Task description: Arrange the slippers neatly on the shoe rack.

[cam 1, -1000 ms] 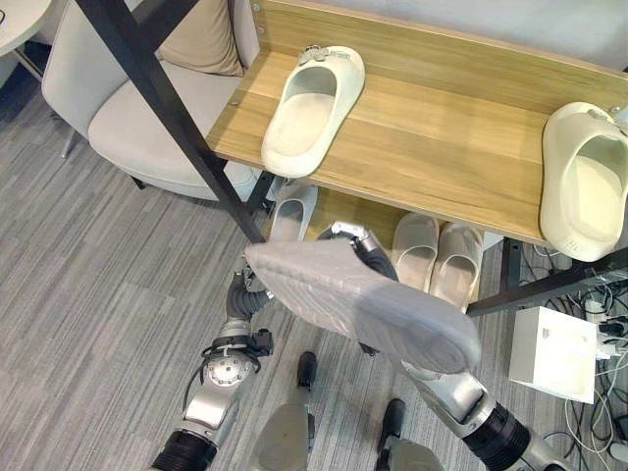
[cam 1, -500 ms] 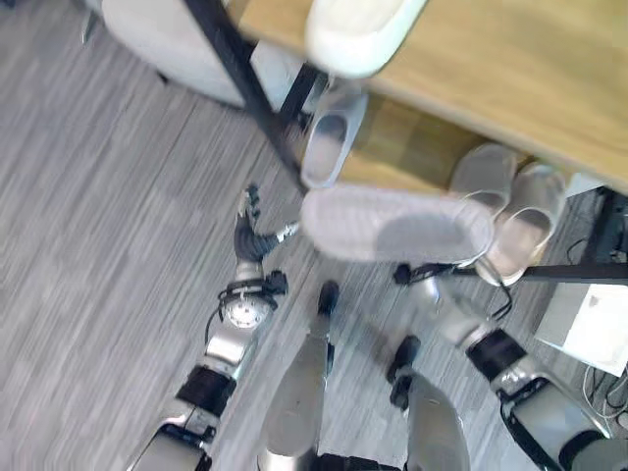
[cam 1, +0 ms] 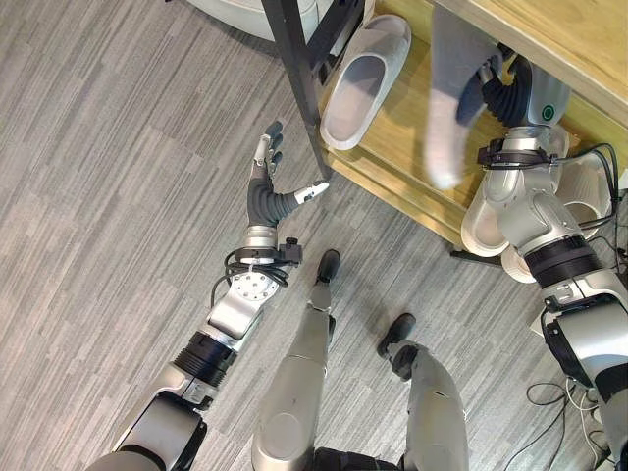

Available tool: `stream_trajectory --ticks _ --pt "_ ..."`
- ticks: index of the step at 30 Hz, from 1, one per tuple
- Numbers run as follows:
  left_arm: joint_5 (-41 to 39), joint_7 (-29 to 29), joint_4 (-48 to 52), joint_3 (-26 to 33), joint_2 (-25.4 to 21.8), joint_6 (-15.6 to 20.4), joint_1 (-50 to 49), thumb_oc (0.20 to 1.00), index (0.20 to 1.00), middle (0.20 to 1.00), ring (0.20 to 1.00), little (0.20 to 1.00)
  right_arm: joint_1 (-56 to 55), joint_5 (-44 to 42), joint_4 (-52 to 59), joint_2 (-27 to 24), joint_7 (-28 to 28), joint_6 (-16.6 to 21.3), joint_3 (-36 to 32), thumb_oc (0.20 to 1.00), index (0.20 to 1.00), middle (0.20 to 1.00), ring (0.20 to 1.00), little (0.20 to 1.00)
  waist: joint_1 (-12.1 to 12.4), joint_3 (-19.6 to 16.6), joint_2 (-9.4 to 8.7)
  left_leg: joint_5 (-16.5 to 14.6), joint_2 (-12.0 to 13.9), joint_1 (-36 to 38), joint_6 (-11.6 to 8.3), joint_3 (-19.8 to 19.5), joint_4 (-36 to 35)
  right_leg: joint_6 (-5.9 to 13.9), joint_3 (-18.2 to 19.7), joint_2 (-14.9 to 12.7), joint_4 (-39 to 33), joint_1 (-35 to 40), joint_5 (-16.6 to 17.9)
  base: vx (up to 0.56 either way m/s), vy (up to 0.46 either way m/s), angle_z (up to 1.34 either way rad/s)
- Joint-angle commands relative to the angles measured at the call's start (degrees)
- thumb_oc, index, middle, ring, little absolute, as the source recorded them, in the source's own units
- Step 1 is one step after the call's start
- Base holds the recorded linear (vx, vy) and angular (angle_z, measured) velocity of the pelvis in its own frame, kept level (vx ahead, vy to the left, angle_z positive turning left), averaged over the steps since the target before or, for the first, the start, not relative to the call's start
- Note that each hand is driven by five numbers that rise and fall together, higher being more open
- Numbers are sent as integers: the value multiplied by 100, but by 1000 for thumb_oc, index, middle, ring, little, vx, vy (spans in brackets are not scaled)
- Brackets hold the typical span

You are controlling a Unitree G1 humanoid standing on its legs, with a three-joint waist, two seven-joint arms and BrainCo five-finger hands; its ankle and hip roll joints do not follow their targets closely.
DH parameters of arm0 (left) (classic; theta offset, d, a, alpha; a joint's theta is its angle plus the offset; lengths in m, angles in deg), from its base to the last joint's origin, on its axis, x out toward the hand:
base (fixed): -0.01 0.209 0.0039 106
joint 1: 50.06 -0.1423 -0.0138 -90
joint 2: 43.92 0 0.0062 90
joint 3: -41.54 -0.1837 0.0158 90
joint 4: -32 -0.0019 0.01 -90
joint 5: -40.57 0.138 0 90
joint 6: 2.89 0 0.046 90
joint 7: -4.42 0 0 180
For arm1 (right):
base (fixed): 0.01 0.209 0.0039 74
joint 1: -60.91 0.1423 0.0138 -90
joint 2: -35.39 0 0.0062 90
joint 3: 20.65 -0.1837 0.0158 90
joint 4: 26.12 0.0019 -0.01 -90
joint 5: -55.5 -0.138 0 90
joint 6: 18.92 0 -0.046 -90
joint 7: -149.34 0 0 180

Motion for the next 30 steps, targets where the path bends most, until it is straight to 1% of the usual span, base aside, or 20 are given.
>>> stream_trajectory --ticks 1,11,15,16,21,27,28,29,30 --pt "199 -25 375 83 51 376 -56 1000 1000 1000 1000 1000 -121 -189 96 -268 277 87 76 200 200 200 200 200 69 -415 -99 -944 162 37 -110 148 289 247 206 -92 -439 133 152 1 31 1" --pt "217 -119 381 110 65 385 36 1000 1000 1000 1000 1000 -72 -108 -304 -297 92 29 448 200 200 200 200 200 46 -298 -132 -940 140 -91 -120 145 298 231 189 -98 -435 29 134 1 7 0" --pt "179 -162 428 54 49 433 137 1000 1000 1000 1000 1000 216 -222 -851 -351 102 -57 659 200 200 200 200 200 100 -242 -130 -930 107 -176 -125 114 295 231 122 -114 -399 -35 115 21 -12 3" --pt "166 -173 427 47 48 439 157 1000 1000 1000 1000 1000 294 -230 -964 -374 99 -92 716 200 200 200 200 200 91 -253 -162 -1094 106 -141 -153 101 317 264 158 -113 -368 -4 -29 85 -47 8" --pt "129 -158 523 -46 8 476 281 1000 1000 1000 1000 1000 747 -334 -1622 -458 66 -203 1063 200 200 200 200 200 157 -232 -168 -1094 77 -255 -175 87 337 277 103 -129 -359 -60 -43 22 -13 5" --pt "127 -141 548 -134 8 470 344 1000 1000 1000 1000 1000 1088 -427 -1988 -474 102 -298 1270 200 200 200 200 200 214 -252 -177 -1077 64 -293 -181 61 269 306 71 -133 -433 -65 -2 31 3 5" --pt "114 -134 551 -157 21 471 369 1000 1000 1000 1000 1000 1167 -430 -2031 -430 99 -338 1323 423 423 423 423 423 223 -261 -177 -1074 52 -298 -179 62 247 306 68 -131 -457 -63 8 31 9 3" --pt "110 -135 544 -170 23 473 396 1000 1000 1000 1000 1000 1203 -442 -2077 -407 104 -349 1336 724 724 724 724 724 230 -264 -174 -1075 46 -297 -177 63 240 307 70 -131 -471 -64 17 0 0 0" --pt "120 -145 541 -173 35 470 413 1000 1000 1000 1000 1000 1232 -452 -2117 -355 104 -363 1343 1000 1000 1000 1000 1000 237 -263 -167 -1075 45 -295 -173 70 230 307 72 -131 -477 -66 24 0 0 0"
